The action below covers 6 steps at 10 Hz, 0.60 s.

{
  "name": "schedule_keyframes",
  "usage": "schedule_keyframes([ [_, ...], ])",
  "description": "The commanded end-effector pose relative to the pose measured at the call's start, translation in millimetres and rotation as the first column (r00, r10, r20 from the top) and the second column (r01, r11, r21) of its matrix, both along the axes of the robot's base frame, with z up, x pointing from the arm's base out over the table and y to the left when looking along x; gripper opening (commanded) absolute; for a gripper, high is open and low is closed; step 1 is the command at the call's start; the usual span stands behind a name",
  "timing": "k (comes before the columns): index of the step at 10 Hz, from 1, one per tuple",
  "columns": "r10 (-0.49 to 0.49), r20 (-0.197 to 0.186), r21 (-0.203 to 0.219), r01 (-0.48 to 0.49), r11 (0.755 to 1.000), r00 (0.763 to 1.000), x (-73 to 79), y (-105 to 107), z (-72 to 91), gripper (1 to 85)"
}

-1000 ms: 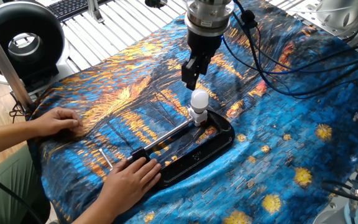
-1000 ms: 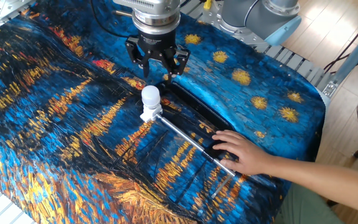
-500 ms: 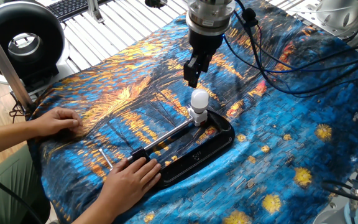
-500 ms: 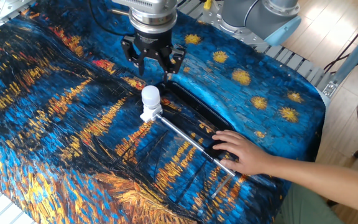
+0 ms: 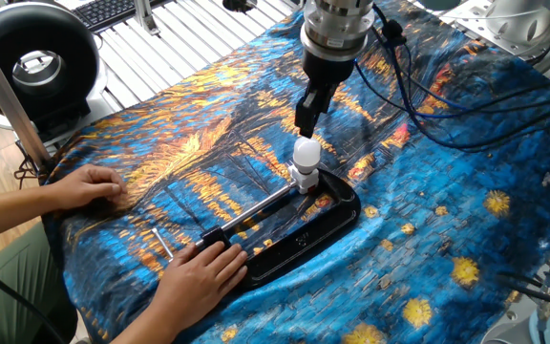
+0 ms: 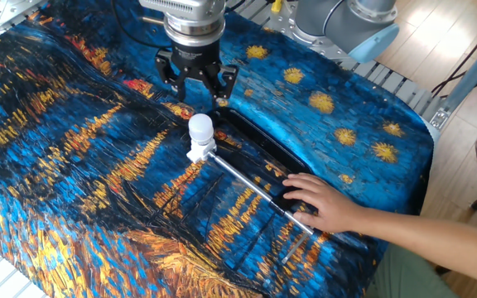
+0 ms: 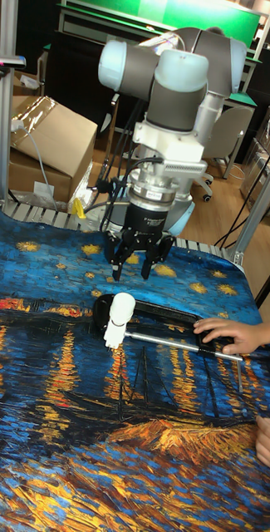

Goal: Take out the light bulb by rotating it

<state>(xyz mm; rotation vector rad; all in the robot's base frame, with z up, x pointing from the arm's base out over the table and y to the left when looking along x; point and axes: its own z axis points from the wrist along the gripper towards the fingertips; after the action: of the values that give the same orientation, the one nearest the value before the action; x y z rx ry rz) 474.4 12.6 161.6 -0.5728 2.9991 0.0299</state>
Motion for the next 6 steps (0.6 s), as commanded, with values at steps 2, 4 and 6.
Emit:
schedule_keyframes([
  [2,-0.016,0.015,0.026,0.016,1.000,1.000,5.3,3,-14.2,58.7],
  [4,-0.030,0.017,0.041,0.030,0.999,0.999,8.1,7,-20.1,58.3],
  [6,-0.035,0.020,0.032,0.034,0.999,0.999,10.3,4,-24.4,58.3],
])
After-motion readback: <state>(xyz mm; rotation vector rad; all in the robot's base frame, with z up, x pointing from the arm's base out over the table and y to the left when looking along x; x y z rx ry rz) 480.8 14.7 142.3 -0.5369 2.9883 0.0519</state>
